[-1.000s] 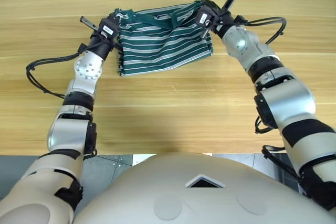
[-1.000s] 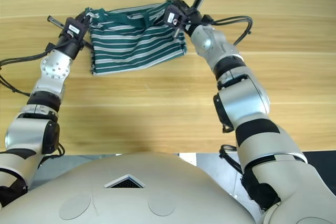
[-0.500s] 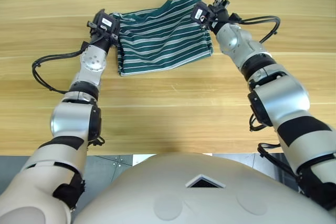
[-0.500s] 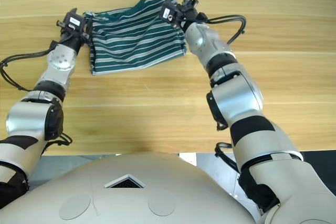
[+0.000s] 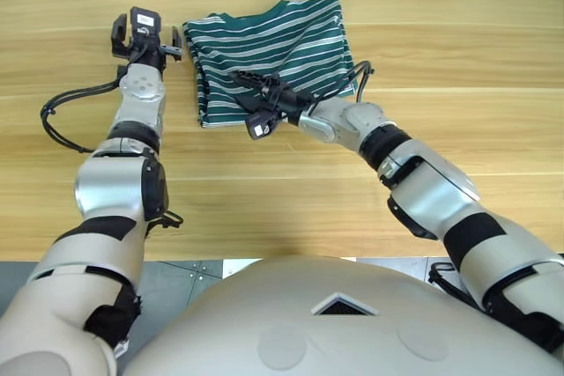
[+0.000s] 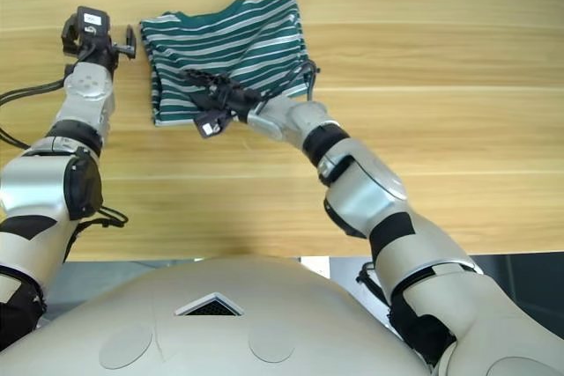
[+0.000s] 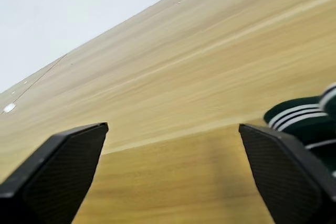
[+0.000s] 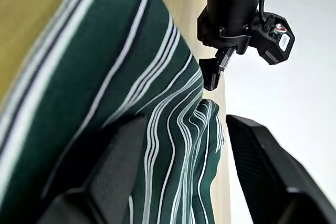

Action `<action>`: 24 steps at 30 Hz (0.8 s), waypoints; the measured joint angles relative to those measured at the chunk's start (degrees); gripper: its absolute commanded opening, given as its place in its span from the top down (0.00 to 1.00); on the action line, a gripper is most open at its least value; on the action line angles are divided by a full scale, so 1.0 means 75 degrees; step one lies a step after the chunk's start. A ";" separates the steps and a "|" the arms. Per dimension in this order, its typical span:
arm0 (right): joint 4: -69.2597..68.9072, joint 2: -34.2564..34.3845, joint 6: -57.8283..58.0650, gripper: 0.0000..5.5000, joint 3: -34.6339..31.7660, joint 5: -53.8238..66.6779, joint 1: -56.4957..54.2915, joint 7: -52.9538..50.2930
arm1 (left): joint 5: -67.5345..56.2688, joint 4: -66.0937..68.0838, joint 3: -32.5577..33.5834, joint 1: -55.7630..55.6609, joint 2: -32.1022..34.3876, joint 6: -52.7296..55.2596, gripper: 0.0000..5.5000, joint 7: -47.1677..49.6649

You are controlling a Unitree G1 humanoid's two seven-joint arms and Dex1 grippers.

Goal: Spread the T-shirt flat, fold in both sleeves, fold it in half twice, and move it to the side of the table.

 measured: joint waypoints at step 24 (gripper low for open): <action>-0.8725 -0.6683 -0.1957 0.49 -0.3001 0.6619 0.4736 0.2297 | 0.1308 -0.1458 -0.1504 0.0310 0.0287 -0.3520 0.16 -0.0210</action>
